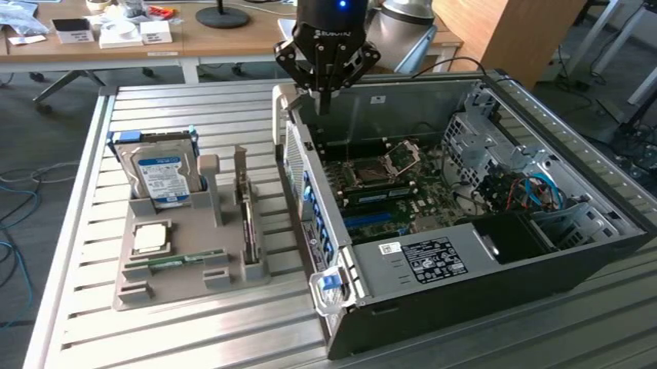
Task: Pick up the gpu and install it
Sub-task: 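Reach for the gpu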
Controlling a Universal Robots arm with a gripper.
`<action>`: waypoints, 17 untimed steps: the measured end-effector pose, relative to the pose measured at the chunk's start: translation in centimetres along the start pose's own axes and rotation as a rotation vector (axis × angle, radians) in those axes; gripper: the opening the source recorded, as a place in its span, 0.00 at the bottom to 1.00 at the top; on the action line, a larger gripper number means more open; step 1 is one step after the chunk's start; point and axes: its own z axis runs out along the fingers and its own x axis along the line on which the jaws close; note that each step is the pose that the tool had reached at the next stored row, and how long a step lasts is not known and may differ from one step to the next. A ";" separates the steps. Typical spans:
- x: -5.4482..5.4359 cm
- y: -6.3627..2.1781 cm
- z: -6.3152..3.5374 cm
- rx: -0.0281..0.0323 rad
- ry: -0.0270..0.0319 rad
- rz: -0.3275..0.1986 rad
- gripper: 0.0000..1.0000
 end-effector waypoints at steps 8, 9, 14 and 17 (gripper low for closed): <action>1.0 -0.07 -0.03 0.0000 0.0000 0.000 0.11; 1.1 -0.08 -0.03 0.0000 0.0001 0.000 0.11; 1.9 -0.12 -0.04 0.0001 0.0000 0.000 0.11; 2.3 -0.14 -0.05 0.0001 0.0000 0.000 0.11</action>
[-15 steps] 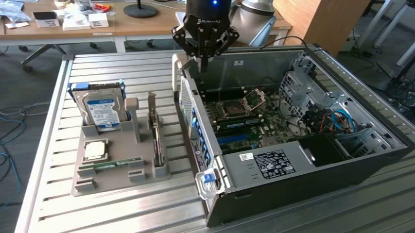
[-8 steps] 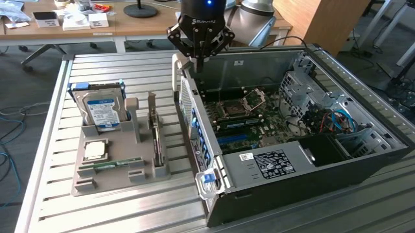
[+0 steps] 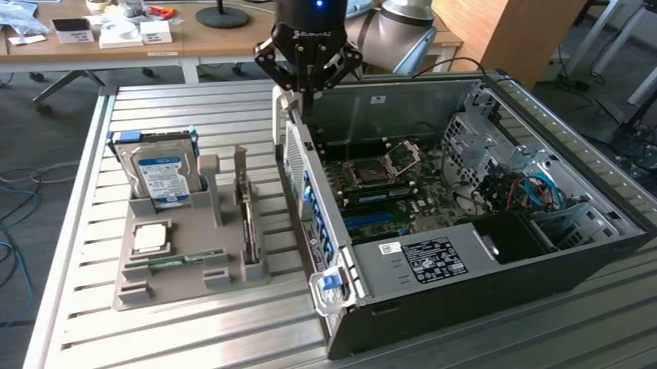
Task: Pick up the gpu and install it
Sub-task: 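Reach for the gpu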
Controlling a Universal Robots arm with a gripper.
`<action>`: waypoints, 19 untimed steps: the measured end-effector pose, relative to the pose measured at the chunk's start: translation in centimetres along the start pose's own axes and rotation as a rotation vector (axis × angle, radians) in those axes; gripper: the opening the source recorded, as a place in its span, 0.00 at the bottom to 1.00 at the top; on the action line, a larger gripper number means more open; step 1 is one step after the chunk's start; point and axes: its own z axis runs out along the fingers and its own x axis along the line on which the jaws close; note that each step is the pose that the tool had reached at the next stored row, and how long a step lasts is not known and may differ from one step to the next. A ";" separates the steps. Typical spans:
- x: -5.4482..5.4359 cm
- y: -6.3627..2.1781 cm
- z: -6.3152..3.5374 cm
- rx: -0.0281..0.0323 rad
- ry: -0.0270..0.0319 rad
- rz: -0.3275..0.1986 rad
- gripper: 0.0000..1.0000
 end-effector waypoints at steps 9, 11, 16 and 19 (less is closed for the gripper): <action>1.2 -0.08 0.00 -0.0001 0.0000 0.000 0.11; 1.4 -0.10 0.00 0.0000 0.0000 0.000 0.11; 2.3 -0.15 0.00 0.0000 0.0000 0.000 0.11; 2.9 -0.19 0.00 0.0000 0.0000 0.001 0.11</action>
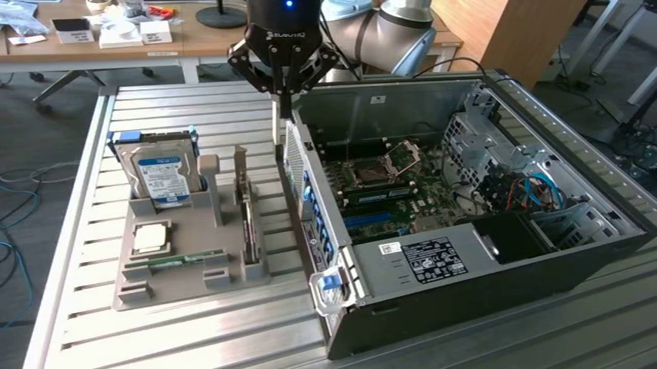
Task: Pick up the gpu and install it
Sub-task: 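Reach for the gpu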
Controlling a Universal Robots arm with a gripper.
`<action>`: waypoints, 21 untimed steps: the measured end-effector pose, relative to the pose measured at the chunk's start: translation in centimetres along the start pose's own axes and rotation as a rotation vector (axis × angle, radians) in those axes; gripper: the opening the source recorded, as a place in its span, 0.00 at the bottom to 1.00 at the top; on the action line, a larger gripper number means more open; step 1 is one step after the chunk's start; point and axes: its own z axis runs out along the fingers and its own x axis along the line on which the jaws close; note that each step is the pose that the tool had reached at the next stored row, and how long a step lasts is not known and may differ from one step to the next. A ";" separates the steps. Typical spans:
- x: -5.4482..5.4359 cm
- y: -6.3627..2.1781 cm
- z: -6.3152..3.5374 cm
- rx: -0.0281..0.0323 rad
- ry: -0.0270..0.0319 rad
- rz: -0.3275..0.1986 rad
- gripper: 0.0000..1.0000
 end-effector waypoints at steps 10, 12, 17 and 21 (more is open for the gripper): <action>1.9 -0.11 0.02 0.0000 -0.0001 0.001 0.11; 2.3 -0.13 0.03 -0.0001 -0.0001 0.001 0.11; 3.3 -0.18 0.07 -0.0001 -0.0001 0.001 0.11; 4.0 -0.21 0.14 0.0000 -0.0001 0.002 0.11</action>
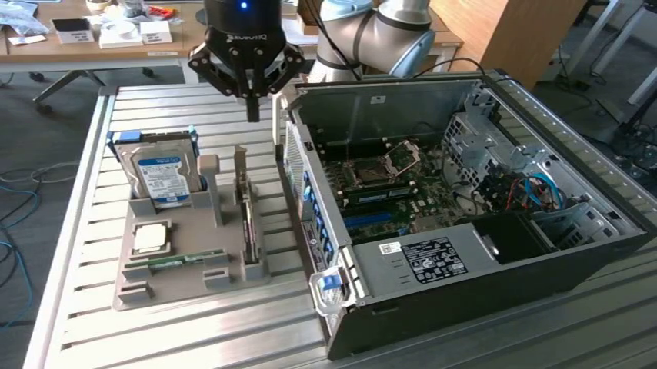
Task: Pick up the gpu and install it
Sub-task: 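Reach for the gpu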
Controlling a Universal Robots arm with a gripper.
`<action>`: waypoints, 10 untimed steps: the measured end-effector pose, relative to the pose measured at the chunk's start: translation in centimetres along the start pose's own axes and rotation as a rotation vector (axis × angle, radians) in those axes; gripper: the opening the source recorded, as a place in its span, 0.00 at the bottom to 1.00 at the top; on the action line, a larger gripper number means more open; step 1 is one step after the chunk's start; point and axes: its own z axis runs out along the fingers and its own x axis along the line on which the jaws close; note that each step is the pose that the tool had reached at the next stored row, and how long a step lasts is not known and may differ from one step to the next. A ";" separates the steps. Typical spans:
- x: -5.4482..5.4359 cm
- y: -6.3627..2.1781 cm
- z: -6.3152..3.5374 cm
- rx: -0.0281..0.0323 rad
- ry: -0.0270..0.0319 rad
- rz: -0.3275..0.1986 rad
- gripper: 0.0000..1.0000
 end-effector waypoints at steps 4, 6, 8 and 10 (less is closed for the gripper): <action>0.5 -0.01 0.09 0.0000 0.0000 0.001 0.11; 0.8 -0.02 0.13 0.0000 0.0000 0.001 0.11; 1.2 -0.02 0.17 0.0000 0.0000 0.002 0.11; 1.4 -0.03 0.20 0.0000 -0.0001 0.002 0.11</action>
